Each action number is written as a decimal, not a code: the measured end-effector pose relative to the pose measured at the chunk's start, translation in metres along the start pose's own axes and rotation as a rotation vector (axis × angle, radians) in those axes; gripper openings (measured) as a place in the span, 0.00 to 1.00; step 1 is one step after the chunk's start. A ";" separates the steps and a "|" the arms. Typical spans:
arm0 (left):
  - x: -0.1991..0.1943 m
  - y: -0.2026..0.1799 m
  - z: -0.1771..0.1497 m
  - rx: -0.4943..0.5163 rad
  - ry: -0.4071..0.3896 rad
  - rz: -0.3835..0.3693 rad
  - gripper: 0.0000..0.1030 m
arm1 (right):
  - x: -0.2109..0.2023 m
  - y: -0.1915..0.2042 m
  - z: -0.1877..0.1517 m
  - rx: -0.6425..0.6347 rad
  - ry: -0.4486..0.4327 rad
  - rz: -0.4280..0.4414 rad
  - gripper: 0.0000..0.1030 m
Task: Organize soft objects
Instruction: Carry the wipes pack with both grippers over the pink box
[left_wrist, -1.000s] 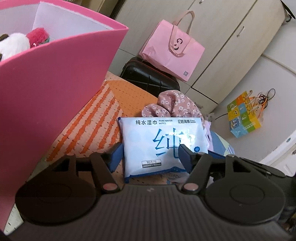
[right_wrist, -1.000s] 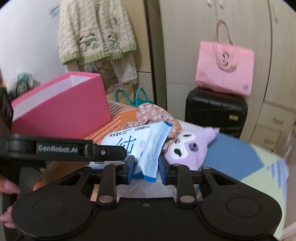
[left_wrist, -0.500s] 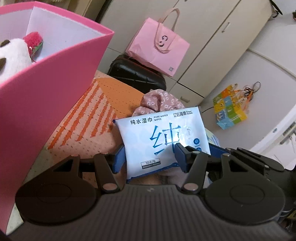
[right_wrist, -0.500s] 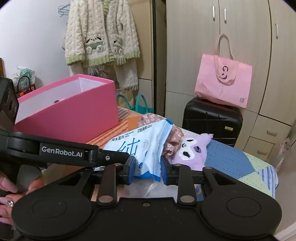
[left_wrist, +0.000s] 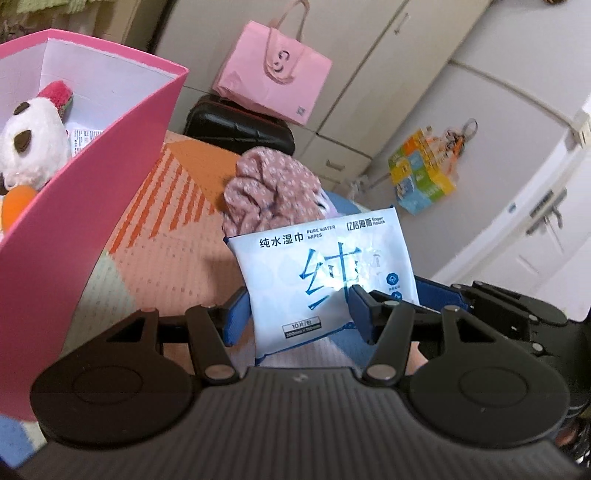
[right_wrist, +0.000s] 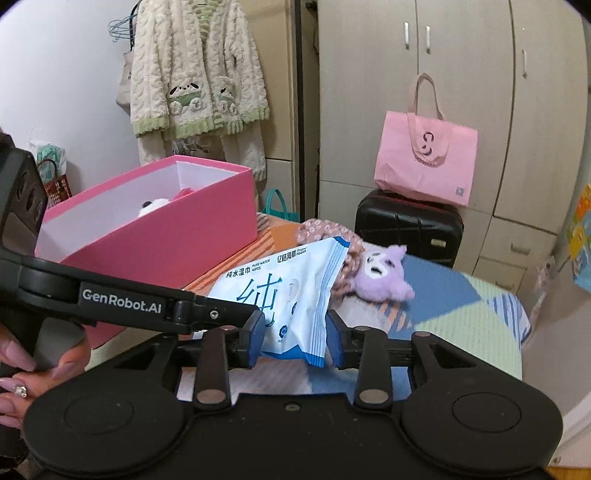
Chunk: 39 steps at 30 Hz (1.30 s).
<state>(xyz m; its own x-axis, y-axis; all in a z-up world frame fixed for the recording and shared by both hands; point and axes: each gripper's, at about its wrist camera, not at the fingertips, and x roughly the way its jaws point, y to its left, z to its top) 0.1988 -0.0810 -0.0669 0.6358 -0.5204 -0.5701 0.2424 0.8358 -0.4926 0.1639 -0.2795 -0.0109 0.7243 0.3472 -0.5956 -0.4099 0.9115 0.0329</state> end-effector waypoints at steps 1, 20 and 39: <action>-0.004 -0.002 -0.002 0.013 0.017 0.003 0.54 | -0.004 0.003 -0.002 0.006 0.009 0.001 0.42; -0.077 0.000 -0.045 0.127 0.190 -0.071 0.54 | -0.066 0.063 -0.034 0.077 0.110 0.048 0.43; -0.166 0.005 -0.044 0.200 0.075 -0.070 0.54 | -0.104 0.116 -0.013 0.001 0.025 0.100 0.43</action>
<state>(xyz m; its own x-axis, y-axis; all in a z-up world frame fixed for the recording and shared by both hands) 0.0621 0.0020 -0.0033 0.5575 -0.5841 -0.5899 0.4299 0.8110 -0.3967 0.0339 -0.2127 0.0447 0.6655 0.4310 -0.6094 -0.4789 0.8728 0.0943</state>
